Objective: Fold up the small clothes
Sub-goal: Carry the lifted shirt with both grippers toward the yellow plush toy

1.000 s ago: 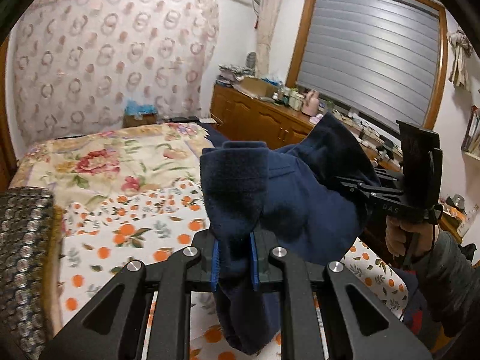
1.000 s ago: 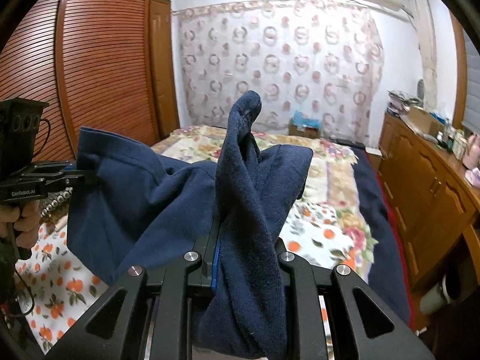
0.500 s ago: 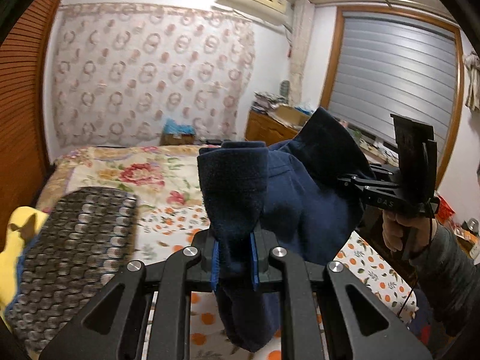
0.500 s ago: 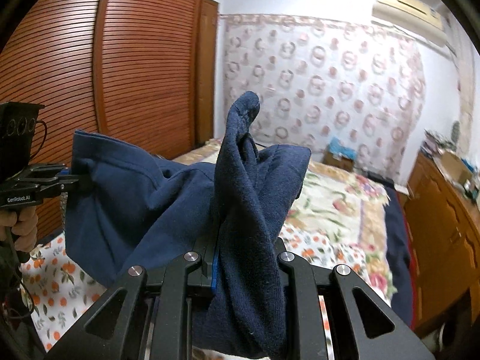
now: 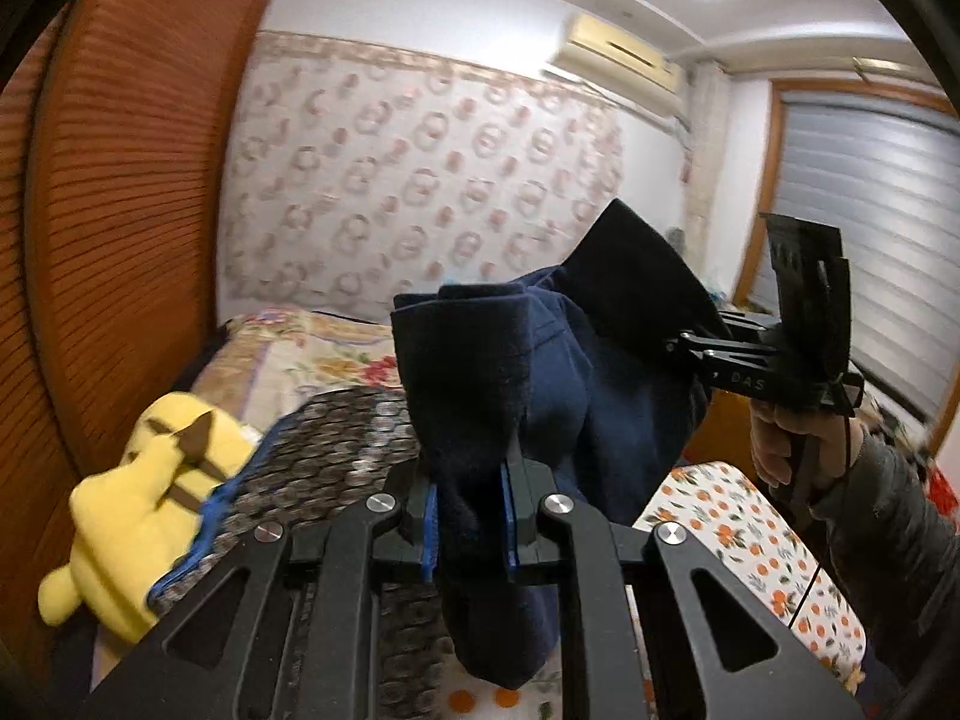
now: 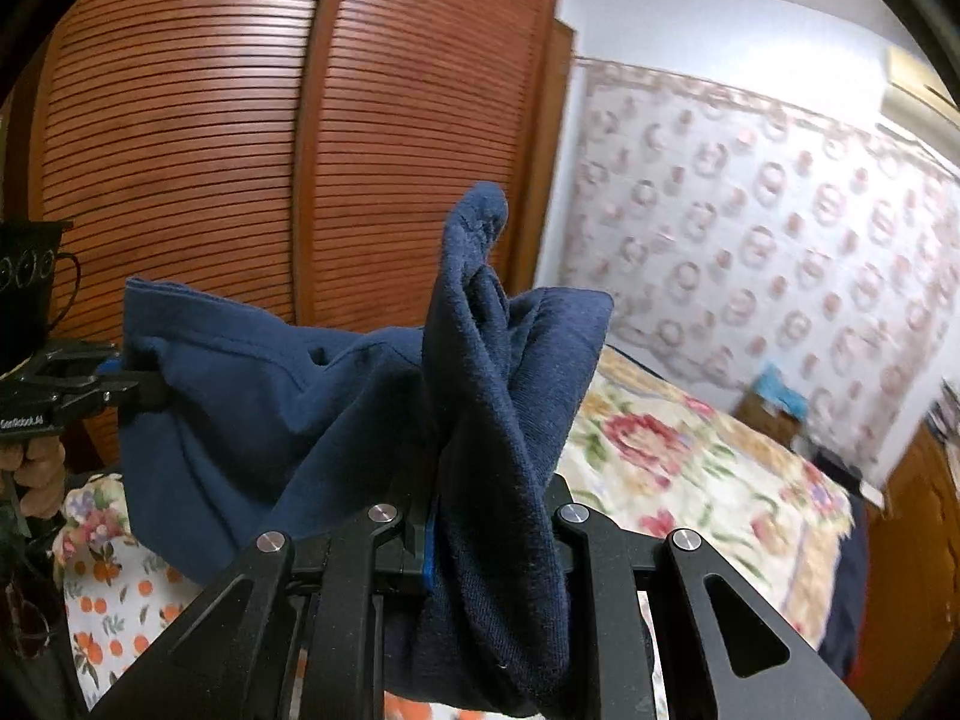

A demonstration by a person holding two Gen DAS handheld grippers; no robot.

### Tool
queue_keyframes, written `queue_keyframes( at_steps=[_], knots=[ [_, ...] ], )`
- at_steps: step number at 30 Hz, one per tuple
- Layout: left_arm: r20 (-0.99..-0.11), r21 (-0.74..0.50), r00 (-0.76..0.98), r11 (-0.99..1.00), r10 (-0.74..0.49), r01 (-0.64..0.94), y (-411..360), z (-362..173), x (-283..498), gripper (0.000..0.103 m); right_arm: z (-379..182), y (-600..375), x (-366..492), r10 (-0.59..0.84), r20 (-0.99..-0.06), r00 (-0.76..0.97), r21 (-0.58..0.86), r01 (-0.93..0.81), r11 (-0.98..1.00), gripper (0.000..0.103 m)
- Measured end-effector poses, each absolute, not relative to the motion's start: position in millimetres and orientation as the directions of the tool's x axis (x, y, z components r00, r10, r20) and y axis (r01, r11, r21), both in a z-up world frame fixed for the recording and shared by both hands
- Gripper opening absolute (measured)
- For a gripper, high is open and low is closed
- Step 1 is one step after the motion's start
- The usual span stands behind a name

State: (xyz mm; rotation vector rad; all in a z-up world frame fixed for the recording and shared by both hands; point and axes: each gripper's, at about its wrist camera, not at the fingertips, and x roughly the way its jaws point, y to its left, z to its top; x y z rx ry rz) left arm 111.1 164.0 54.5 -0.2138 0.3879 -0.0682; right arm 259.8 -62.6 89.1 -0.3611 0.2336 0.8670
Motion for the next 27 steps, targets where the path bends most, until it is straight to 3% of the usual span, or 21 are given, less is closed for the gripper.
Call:
queue_keyframes(
  at_steps=[8, 16, 19, 21, 23, 27],
  knots=[
    [-0.436, -0.349, 0.9, 0.926, -0.028, -0.14, 214.6, -14.2, 111.2, 0.017, 73.3, -3.6, 316.2, 0.704, -0.442, 0.556, -0.256, -0.83, 0.495, 0.02],
    [-0.466, -0.362, 0.884, 0.906, 0.026, -0.217, 235.6, -39.0, 119.2, 0.017, 59.3, 34.4, 360.1, 0.685, -0.472, 0.555, -0.275, -0.831, 0.483, 0.02],
    [-0.484, -0.372, 0.874, 0.896, 0.035, -0.242, 237.7, -48.0, 115.2, 0.017, 59.8, 45.9, 375.8, 0.672, -0.48, 0.564, -0.247, -0.822, 0.513, 0.029],
    [-0.492, -0.374, 0.87, 0.892, 0.042, -0.255, 237.7, -55.0, 112.0, 0.017, 57.2, 46.0, 374.2, 0.602, -0.458, 0.654, -0.269, -0.747, 0.608, 0.044],
    [-0.501, -0.373, 0.864, 0.891, 0.042, -0.26, 232.5, -54.8, 107.0, 0.017, 64.4, 39.0, 382.1, 0.561, -0.415, 0.716, -0.265, -0.686, 0.678, 0.049],
    [-0.513, -0.348, 0.855, 0.894, 0.07, -0.282, 226.6, -57.0, 104.5, 0.017, 68.9, 14.6, 380.0, 0.628, -0.416, 0.657, -0.182, -0.737, 0.651, 0.051]
  ],
)
